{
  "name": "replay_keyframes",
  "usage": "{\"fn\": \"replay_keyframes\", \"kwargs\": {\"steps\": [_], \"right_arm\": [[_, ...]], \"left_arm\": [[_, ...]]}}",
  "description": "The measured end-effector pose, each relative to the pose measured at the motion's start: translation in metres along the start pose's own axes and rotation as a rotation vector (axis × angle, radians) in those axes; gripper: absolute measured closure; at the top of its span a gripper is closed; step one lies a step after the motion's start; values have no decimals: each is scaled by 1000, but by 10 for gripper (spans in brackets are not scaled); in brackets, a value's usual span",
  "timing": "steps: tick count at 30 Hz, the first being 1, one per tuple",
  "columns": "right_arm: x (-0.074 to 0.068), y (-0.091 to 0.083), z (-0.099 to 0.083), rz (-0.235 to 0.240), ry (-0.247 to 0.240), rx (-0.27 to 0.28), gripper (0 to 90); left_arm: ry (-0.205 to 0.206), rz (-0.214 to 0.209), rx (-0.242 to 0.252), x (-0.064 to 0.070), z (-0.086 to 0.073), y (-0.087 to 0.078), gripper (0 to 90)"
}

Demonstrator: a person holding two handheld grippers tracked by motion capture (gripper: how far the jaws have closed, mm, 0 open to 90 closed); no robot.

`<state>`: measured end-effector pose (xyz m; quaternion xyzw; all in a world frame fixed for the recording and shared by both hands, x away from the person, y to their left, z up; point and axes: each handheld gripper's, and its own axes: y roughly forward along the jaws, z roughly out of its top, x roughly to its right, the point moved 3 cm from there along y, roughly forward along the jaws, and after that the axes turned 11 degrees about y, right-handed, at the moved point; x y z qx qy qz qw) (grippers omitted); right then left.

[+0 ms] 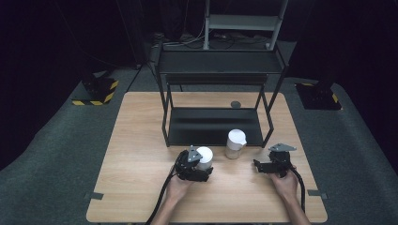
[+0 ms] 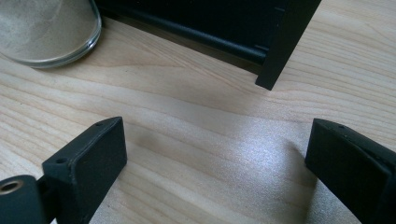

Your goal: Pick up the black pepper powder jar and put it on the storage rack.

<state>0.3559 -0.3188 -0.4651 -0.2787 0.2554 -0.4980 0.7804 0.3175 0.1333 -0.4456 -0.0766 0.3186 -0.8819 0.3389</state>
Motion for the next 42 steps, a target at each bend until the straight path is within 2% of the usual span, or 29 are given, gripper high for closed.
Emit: {"fn": "replay_keyframes", "kwargs": {"steps": [15, 22, 29, 33, 38, 42], "right_arm": [[0, 0, 0, 0, 0, 0, 48], [0, 0, 0, 0, 0, 0, 48], [0, 0, 0, 0, 0, 0, 48], [0, 0, 0, 0, 1, -1, 48], [0, 0, 0, 0, 0, 0, 48], [0, 0, 0, 0, 1, -1, 48]], "left_arm": [[14, -11, 18, 0, 0, 1, 286], [43, 20, 16, 8, 0, 1, 303], [43, 36, 6, 12, 3, -1, 307], [30, 17, 12, 7, 9, -7, 308], [36, 9, 12, 2, 20, -17, 308], [16, -7, 16, -4, 26, -23, 308]]}}
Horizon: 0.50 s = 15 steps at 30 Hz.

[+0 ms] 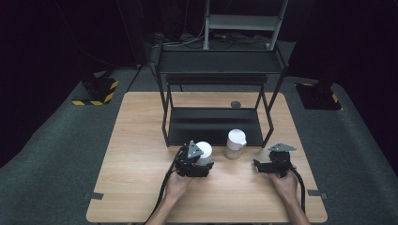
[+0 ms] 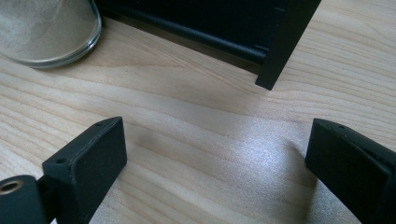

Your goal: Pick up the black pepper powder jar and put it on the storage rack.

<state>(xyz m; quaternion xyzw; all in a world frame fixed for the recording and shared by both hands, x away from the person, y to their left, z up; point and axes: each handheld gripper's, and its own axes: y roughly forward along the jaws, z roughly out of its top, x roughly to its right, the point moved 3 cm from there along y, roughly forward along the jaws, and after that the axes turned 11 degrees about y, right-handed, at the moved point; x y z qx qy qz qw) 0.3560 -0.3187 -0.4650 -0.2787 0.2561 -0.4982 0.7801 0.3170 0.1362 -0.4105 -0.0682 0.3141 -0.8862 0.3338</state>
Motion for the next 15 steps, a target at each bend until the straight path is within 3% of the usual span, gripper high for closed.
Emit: {"fn": "replay_keyframes", "kwargs": {"steps": [15], "right_arm": [[0, 0, 0, 0, 0, 1, 48]], "left_arm": [[-19, -21, -13, -21, 33, -24, 308]]}}
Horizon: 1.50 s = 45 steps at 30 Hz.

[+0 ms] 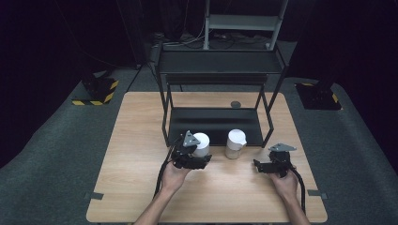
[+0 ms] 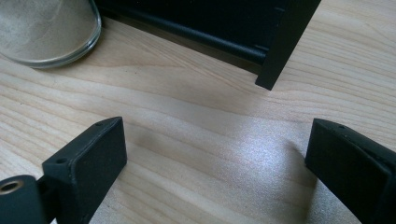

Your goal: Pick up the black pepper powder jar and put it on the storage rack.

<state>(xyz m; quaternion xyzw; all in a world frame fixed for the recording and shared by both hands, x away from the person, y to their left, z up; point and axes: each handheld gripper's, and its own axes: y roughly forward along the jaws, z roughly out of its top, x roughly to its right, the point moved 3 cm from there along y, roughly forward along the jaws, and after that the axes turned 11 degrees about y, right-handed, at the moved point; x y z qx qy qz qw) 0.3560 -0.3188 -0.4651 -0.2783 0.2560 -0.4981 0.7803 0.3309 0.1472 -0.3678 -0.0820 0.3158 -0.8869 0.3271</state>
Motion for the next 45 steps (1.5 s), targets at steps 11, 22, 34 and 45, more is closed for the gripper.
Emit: {"fn": "replay_keyframes", "kwargs": {"steps": [11, 22, 34, 45], "right_arm": [[0, 0, 0, 0, 0, 0, 48], [0, 0, 0, 0, 0, 1, 48], [0, 0, 0, 0, -2, -1, 48], [0, 0, 0, 0, -1, 0, 48]], "left_arm": [[-7, -17, -5, -17, 27, -15, 308], [22, -20, -5, -29, 62, -32, 308], [47, -29, -17, -41, 101, -49, 309], [30, -17, -2, -53, 135, -65, 309]]}}
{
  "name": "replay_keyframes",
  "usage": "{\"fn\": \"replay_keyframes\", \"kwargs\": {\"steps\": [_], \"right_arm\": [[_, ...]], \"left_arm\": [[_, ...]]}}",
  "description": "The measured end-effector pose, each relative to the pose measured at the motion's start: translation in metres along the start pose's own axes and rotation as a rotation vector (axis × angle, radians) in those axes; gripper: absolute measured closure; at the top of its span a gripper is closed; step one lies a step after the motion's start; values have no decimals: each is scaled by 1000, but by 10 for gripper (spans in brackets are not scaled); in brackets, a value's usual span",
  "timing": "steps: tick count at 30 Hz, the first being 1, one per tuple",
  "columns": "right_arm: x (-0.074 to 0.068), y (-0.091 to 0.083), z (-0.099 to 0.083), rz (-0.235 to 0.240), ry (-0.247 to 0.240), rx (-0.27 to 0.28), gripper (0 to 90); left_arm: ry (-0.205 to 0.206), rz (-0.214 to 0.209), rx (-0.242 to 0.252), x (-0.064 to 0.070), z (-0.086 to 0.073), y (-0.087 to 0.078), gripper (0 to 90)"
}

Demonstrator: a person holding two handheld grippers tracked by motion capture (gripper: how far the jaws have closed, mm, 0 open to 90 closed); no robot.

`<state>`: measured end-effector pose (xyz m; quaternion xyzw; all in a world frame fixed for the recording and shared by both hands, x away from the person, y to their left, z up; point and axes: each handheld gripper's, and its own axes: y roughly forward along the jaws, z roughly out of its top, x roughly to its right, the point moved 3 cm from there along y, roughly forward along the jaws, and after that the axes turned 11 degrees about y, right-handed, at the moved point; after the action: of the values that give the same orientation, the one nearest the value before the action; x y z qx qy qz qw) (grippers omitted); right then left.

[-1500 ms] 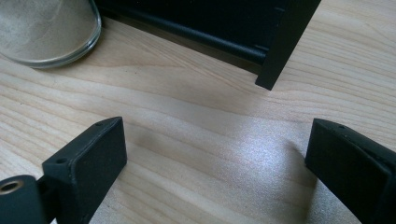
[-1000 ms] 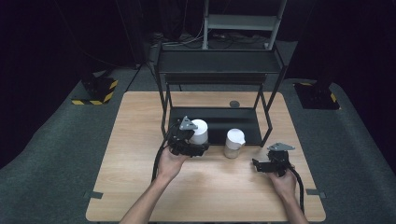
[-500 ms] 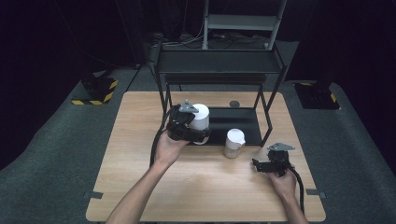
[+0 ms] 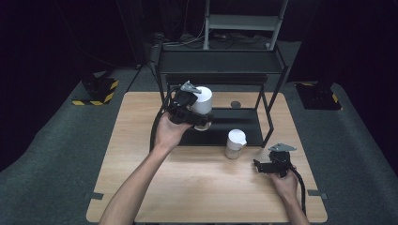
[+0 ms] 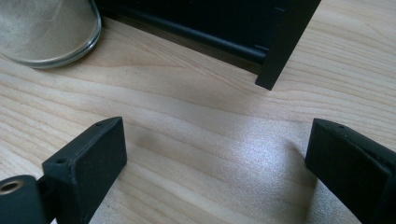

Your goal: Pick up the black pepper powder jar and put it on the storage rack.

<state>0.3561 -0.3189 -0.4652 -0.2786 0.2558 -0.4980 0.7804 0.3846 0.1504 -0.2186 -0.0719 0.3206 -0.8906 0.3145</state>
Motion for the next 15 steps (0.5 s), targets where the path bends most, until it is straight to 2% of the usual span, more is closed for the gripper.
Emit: {"fn": "replay_keyframes", "kwargs": {"steps": [10, 15], "right_arm": [[0, 0, 0, 0, 1, 0, 48], [0, 0, 0, 0, 2, 0, 47]], "left_arm": [[-7, 14, 4, -7, 28, -15, 309], [-2, 33, -3, -11, 46, -23, 309]]}}
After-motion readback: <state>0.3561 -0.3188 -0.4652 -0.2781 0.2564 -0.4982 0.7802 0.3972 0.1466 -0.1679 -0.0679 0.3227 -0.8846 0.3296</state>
